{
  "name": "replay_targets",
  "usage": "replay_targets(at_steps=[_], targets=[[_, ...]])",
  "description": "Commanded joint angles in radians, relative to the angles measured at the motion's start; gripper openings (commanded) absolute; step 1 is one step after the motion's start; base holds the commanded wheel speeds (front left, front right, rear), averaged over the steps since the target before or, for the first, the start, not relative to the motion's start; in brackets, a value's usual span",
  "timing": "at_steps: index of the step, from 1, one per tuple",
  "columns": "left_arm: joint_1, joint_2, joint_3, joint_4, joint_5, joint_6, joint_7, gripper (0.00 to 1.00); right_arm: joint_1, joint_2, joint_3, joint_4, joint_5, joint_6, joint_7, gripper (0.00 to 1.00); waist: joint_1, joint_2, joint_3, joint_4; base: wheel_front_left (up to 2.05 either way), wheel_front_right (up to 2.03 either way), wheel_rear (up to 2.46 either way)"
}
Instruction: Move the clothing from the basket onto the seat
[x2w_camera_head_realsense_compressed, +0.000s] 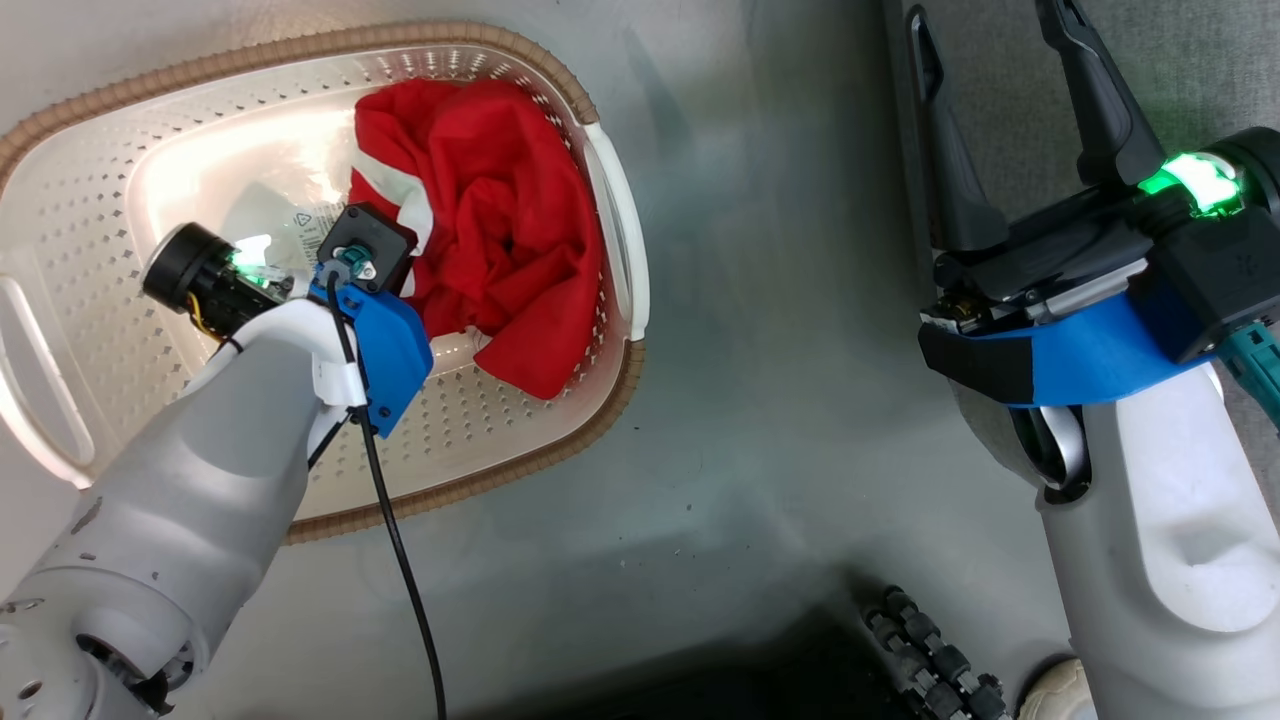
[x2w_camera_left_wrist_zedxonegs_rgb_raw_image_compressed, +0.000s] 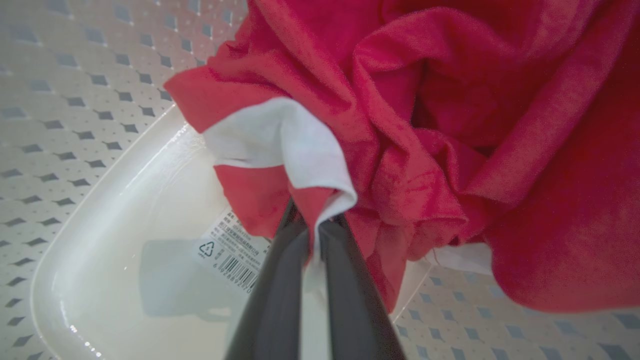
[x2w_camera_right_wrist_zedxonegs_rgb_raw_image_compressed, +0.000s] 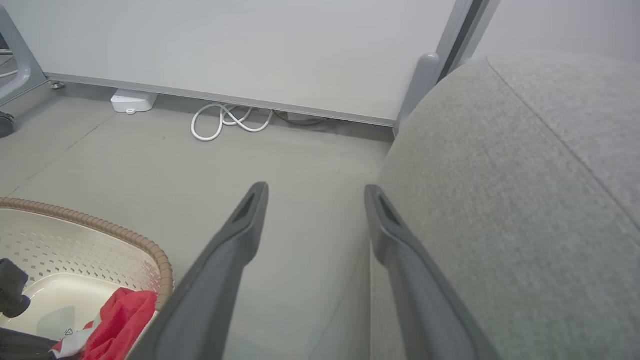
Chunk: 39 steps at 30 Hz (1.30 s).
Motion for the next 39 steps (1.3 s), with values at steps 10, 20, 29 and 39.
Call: replay_targets(at_steps=[10, 20, 29, 39], targets=[[0.03, -0.03, -0.005, -0.069, -0.006, -0.001, -0.062, 0.0, 0.01, -0.01, -0.013, 0.021, 0.006, 0.0, -0.004, 1.0, 0.0, 0.0, -0.081, 0.032, 0.0, 0.0, 0.0], [0.071, -0.064, 0.0, -0.178, -0.006, -0.001, -0.092, 0.0, 0.044, -0.034, -0.029, 0.048, 0.004, 0.0, -0.004, 1.0, 0.0, 0.0, -0.204, 0.096, 0.0, 0.0, 0.0], [0.159, -0.061, 0.135, -0.336, 0.041, -0.001, -0.092, 0.0, 0.085, -0.051, -0.042, 0.077, 0.009, 0.0, -0.004, 1.0, 0.0, 0.0, -0.327, 0.15, 0.0, 0.0, 0.0], [0.298, -0.067, 0.316, -0.506, 0.181, -0.001, -0.092, 0.0, 0.16, -0.057, -0.053, 0.118, 0.02, 0.0, -0.004, 1.0, 0.0, 0.0, -0.489, 0.202, 0.0, 0.0, 0.0]])
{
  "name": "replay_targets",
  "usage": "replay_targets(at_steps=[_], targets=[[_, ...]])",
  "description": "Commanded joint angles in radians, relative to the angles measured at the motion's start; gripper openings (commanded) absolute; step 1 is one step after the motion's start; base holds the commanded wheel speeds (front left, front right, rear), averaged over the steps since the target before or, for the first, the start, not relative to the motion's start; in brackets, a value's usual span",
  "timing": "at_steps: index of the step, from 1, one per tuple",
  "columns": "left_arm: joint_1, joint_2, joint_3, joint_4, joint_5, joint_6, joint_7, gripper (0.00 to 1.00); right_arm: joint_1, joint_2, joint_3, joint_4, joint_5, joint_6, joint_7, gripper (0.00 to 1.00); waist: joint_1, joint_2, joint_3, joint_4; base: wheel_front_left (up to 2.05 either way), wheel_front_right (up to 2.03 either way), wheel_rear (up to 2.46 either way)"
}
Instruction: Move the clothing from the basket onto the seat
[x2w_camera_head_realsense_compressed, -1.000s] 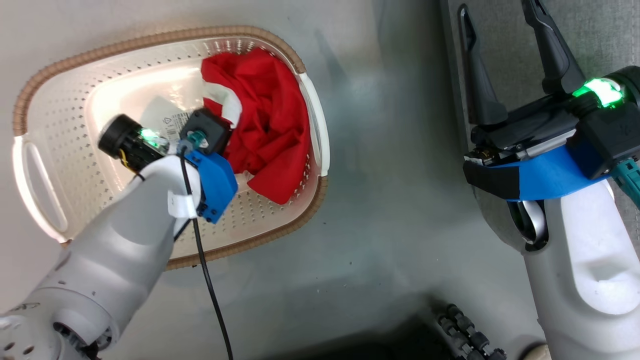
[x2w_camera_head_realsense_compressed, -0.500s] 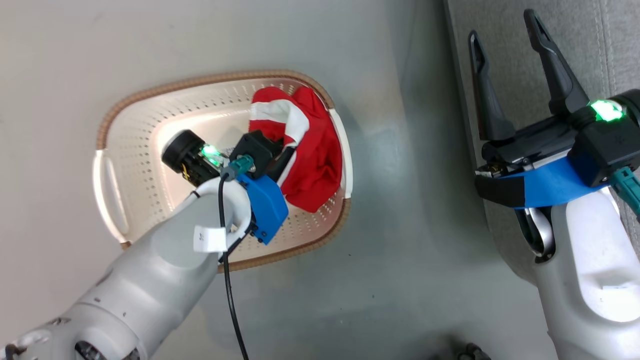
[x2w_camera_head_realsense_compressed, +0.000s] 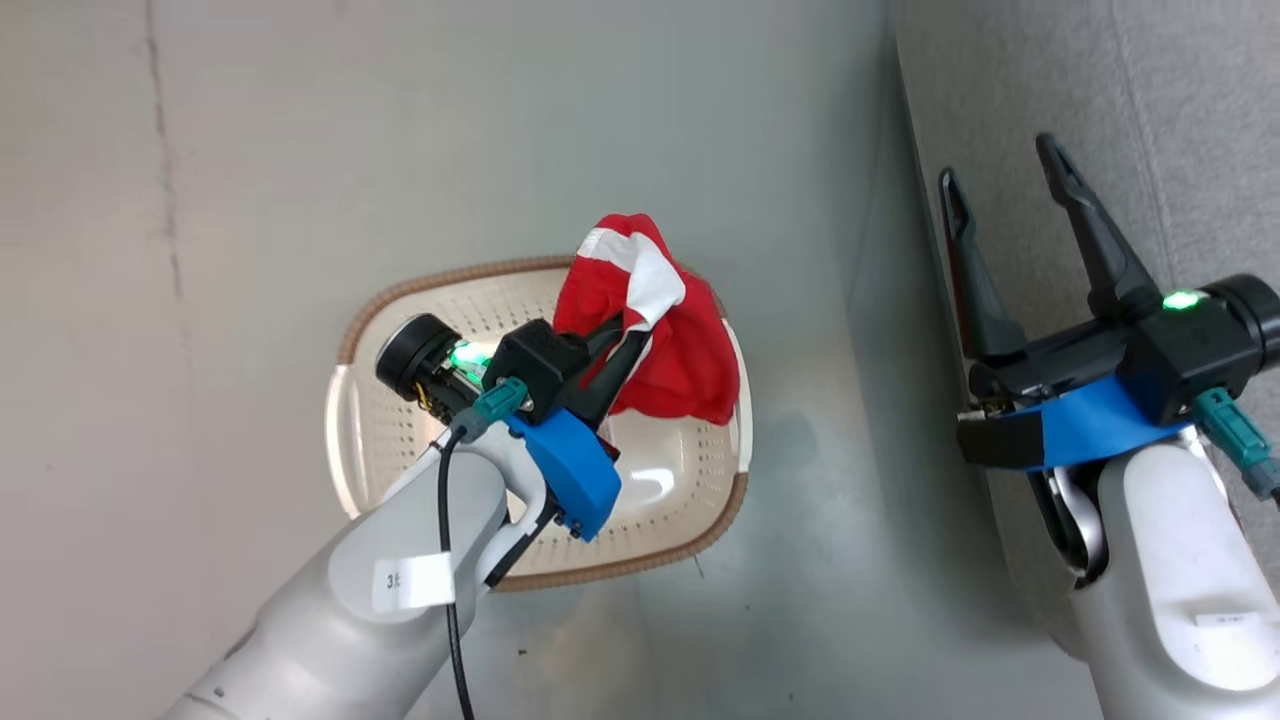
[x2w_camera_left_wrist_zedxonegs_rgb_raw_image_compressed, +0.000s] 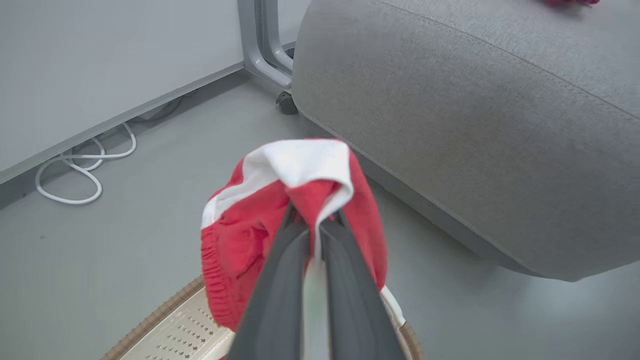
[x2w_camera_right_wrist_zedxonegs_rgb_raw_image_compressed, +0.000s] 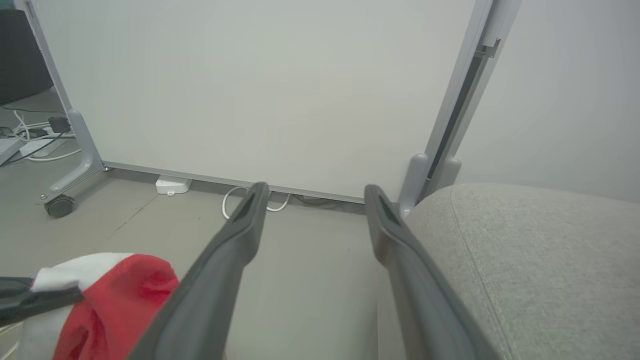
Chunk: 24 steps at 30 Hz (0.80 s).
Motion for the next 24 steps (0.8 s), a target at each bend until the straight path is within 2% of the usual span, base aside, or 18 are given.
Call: replay_targets(at_steps=[1, 5, 11, 24], targets=[[0.011, 0.0, 0.009, -0.009, 0.007, -0.001, -0.005, 0.0, 0.013, -0.005, -0.004, 0.003, 0.006, 0.0, -0.004, 1.0, 0.0001, -0.0001, -0.051, 0.023, 0.0, 0.0, 0.0], [0.052, -0.001, 0.089, -0.086, 0.067, -0.001, -0.005, 0.0, 0.056, -0.003, -0.011, 0.018, 0.014, 0.0, -0.004, 1.0, 0.0001, -0.0001, -0.127, 0.033, 0.0, 0.0, 0.0], [0.058, -0.014, 0.157, -0.157, 0.125, -0.001, -0.005, 0.0, 0.102, 0.003, -0.019, 0.034, 0.022, 0.0, -0.004, 1.0, 0.0001, -0.0001, -0.211, 0.045, 0.0, 0.0, 0.0], [-0.012, -0.033, 0.185, -0.243, 0.167, -0.001, -0.005, 0.0, 0.19, 0.017, -0.04, 0.053, 0.035, 0.0, -0.004, 1.0, 0.0001, -0.0001, -0.351, 0.038, 0.0, 0.0, 0.0]])
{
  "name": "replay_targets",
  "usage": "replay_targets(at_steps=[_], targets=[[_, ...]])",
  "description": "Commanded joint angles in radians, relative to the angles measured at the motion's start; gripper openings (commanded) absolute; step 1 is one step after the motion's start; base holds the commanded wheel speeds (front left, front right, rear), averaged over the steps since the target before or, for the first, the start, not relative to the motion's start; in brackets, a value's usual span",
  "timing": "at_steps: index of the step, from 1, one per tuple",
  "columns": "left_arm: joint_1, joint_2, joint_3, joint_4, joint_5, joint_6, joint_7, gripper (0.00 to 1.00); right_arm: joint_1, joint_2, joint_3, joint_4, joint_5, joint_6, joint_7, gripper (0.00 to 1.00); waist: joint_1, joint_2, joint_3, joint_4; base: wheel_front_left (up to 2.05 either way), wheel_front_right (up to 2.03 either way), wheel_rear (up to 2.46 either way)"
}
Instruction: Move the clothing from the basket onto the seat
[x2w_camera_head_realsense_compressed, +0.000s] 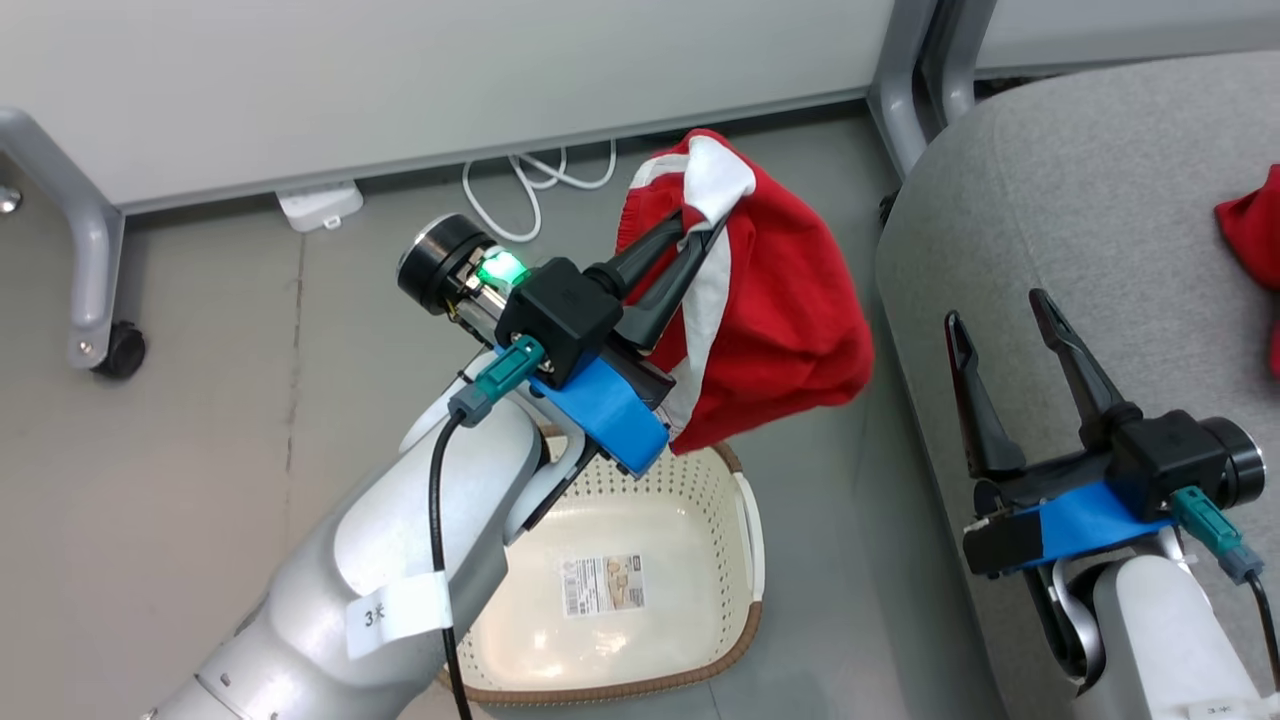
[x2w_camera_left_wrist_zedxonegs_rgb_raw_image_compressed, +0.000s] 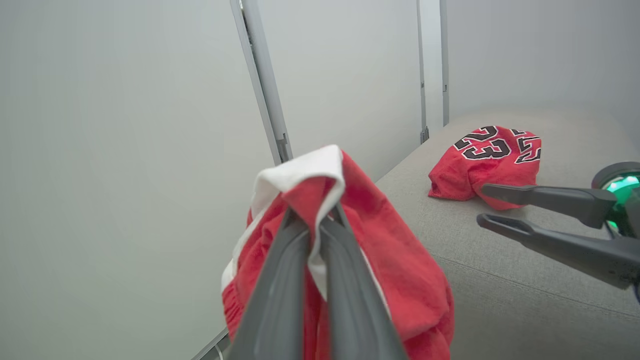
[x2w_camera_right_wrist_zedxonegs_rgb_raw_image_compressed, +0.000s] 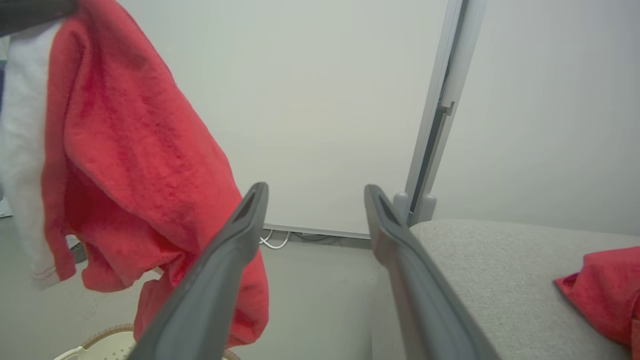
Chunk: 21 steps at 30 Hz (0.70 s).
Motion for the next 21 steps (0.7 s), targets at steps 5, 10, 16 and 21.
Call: replay_targets(at_steps=[5, 10, 16, 21], targets=[[-0.023, 0.01, -0.001, 0.002, -0.006, -0.001, -0.005, 0.0, 0.039, 0.006, -0.005, 0.006, 0.006, 0.0, -0.004, 1.0, 0.0002, -0.0001, -0.04, -0.01, 0.0, 0.0, 0.0], [-0.018, 0.013, -0.007, 0.005, -0.008, -0.001, -0.005, 0.0, 0.057, 0.011, -0.01, 0.0, 0.004, 0.0, -0.004, 1.0, 0.0002, -0.0001, -0.058, -0.012, 0.0, 0.0, 0.0], [-0.004, 0.013, -0.01, 0.01, -0.011, -0.001, -0.005, 0.0, 0.053, 0.004, -0.002, -0.015, -0.003, 0.0, -0.004, 1.0, 0.0002, -0.0001, -0.068, -0.01, 0.0, 0.0, 0.0], [-0.001, 0.011, -0.007, 0.011, -0.013, -0.001, -0.005, 0.0, 0.016, -0.015, 0.037, -0.04, -0.007, 0.0, -0.004, 1.0, 0.0002, -0.0001, -0.068, -0.007, 0.0, 0.0, 0.0]])
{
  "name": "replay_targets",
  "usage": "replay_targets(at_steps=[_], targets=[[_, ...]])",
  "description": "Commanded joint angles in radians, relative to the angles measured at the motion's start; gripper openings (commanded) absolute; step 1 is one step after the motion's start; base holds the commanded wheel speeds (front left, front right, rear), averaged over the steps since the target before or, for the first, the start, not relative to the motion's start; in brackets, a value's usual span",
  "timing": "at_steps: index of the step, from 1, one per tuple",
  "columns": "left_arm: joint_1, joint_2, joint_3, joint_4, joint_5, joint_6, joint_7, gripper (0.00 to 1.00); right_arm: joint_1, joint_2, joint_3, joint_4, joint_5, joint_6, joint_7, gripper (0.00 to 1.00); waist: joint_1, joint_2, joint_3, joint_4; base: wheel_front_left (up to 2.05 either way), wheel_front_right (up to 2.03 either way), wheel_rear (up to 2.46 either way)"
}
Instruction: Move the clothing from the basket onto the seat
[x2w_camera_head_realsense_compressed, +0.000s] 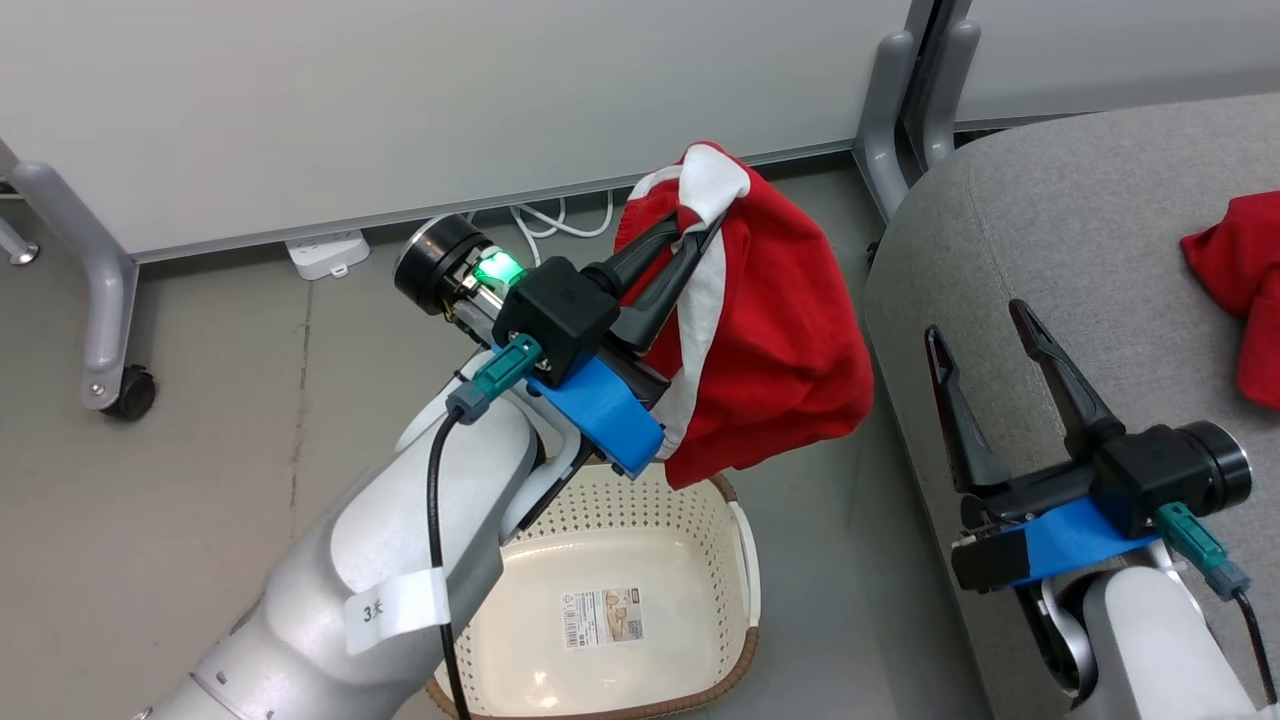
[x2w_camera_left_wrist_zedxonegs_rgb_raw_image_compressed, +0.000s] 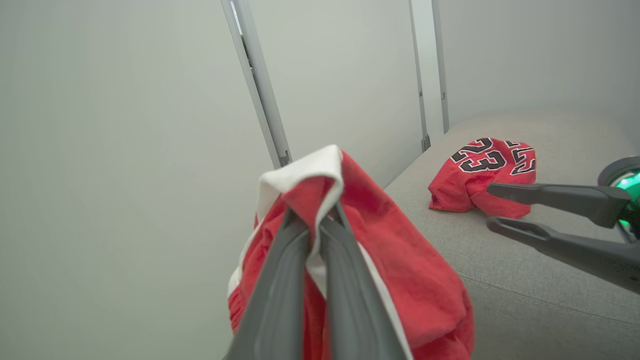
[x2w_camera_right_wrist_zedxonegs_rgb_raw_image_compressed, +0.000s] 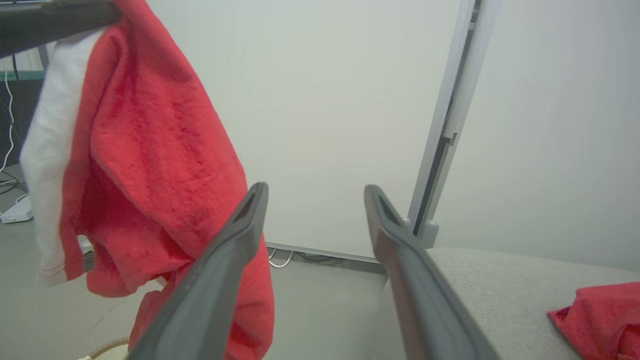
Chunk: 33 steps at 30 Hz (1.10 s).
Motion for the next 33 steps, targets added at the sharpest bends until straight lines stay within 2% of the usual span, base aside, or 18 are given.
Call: replay_targets(at_steps=[1, 8, 16, 30, 31, 32, 33], targets=[[0.007, 0.0, 0.005, 0.001, -0.003, -0.001, -0.005, 0.0, -0.023, -0.007, 0.014, -0.009, -0.008, 0.0, -0.004, 1.0, 0.0001, -0.0001, 0.001, 0.001, 0.0, 0.0, 0.0], [0.008, -0.008, 0.003, -0.001, 0.0, -0.001, -0.005, 0.0, -0.103, -0.053, 0.131, -0.032, -0.003, 0.0, -0.004, 1.0, 0.0001, -0.0001, 0.005, 0.009, 0.0, 0.0, 0.0], [0.01, -0.027, -0.015, -0.009, 0.005, -0.001, -0.005, 0.0, -0.191, -0.096, 0.257, 0.025, 0.004, 0.0, -0.004, 1.0, 0.0001, -0.0001, 0.005, 0.03, 0.0, 0.0, 0.0], [0.005, -0.044, -0.059, -0.046, 0.014, -0.001, -0.005, 0.0, -0.304, -0.127, 0.385, 0.239, 0.042, 0.0, -0.004, 1.0, 0.0001, -0.0001, 0.018, 0.07, 0.0, 0.0, 0.0], [0.004, -0.043, -0.06, -0.048, 0.013, -0.001, -0.005, 0.0, -0.307, -0.126, 0.394, 0.256, 0.05, 0.0, -0.004, 0.71, 0.0001, -0.0001, 0.018, 0.07, 0.0, 0.0, 0.0], [0.004, -0.043, -0.061, -0.049, 0.012, -0.001, -0.005, 0.0, -0.312, -0.122, 0.4, 0.263, 0.056, 0.0, -0.004, 0.02, 0.0001, -0.0001, 0.017, 0.071, 0.0, 0.0, 0.0], [0.003, -0.042, -0.062, -0.05, 0.013, -0.001, -0.005, 0.0, -0.317, -0.12, 0.404, 0.27, 0.061, 0.0, -0.004, 0.0, 0.0001, -0.0001, 0.017, 0.071, 0.0, 0.0, 0.0]])
